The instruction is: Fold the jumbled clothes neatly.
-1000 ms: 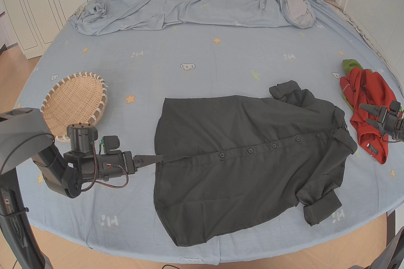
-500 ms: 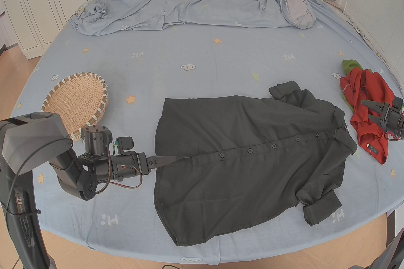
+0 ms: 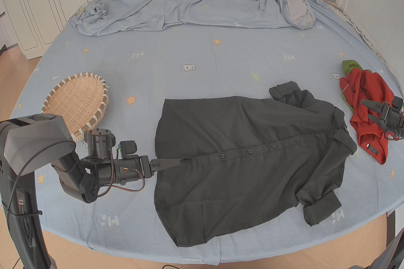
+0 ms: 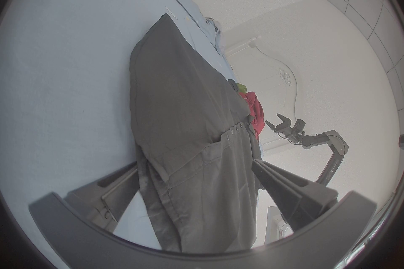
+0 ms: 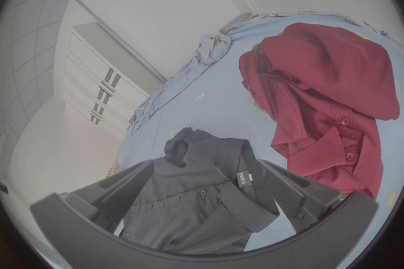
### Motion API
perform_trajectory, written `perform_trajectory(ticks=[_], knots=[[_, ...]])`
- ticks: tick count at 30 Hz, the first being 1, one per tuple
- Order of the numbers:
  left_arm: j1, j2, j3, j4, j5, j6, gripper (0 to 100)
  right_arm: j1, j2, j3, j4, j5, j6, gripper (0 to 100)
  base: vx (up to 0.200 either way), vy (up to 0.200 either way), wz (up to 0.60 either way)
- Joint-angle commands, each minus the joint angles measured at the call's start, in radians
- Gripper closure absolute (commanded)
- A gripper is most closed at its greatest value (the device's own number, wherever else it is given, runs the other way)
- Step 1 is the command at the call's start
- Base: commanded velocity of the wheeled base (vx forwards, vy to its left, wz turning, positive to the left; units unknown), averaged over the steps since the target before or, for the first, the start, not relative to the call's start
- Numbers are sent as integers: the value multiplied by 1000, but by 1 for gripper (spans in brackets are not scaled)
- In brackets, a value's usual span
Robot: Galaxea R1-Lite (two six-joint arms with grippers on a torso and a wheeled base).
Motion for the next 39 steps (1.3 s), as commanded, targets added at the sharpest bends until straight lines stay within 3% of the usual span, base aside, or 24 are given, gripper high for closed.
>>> perform_trajectory(ticks=[1,17,33,39], knots=[[-3,31,-5,8,7,-2,100,2,1,1,0,0,0,0,0,0,0],[17,54,-42,17,8,-2,100,2,-1,4,0,0,0,0,0,0,0],[227,-12,-87,32,8,4,100,4,-1,3,0,0,0,0,0,0,0],[322,-50,-179,161,8,13,100,13,-3,4,0,0,0,0,0,0,0]])
